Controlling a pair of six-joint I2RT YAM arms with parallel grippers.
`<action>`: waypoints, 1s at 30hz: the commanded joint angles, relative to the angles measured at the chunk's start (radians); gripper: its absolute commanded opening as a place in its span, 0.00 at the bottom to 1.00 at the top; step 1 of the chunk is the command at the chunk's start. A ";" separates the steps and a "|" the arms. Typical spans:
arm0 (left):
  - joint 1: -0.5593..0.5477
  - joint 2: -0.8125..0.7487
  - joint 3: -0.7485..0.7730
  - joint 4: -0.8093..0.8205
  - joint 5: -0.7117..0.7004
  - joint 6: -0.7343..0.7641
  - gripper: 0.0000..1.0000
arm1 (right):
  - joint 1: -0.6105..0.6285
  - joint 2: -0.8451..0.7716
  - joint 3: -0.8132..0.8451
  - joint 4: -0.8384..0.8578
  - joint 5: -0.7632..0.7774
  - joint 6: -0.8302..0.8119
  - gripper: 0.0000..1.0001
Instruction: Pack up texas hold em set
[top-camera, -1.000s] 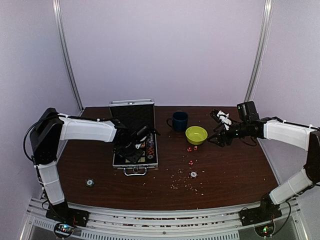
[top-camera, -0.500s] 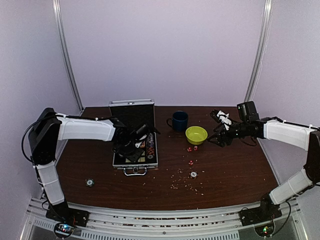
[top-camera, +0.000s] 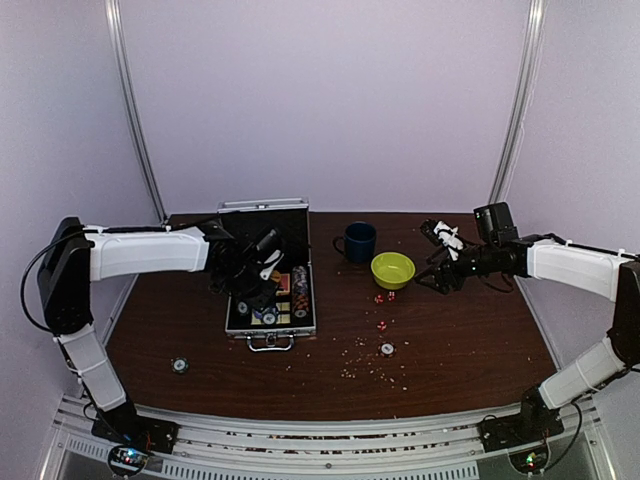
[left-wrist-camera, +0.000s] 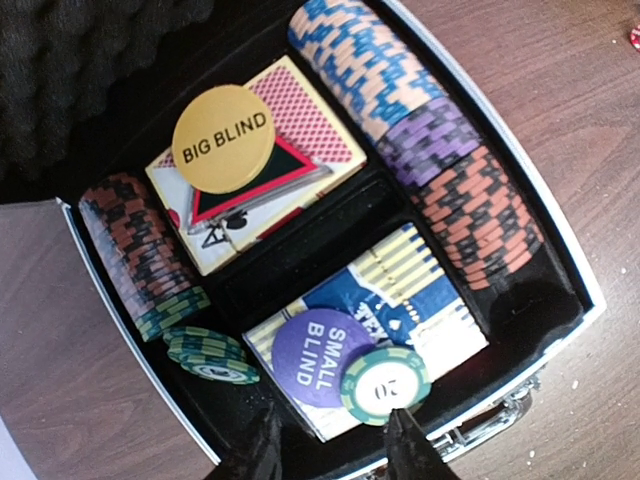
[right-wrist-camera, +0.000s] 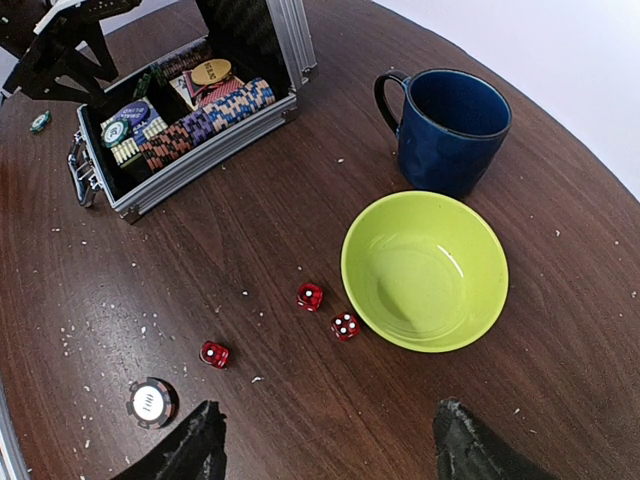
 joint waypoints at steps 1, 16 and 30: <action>0.036 0.023 -0.016 0.030 0.115 0.003 0.40 | 0.000 0.008 0.008 -0.004 -0.009 -0.008 0.72; 0.018 0.158 0.028 0.033 0.149 -0.030 0.50 | -0.001 0.024 0.014 -0.011 -0.007 -0.014 0.72; 0.010 0.147 0.021 0.068 0.270 0.017 0.37 | 0.000 0.038 0.021 -0.024 -0.006 -0.023 0.72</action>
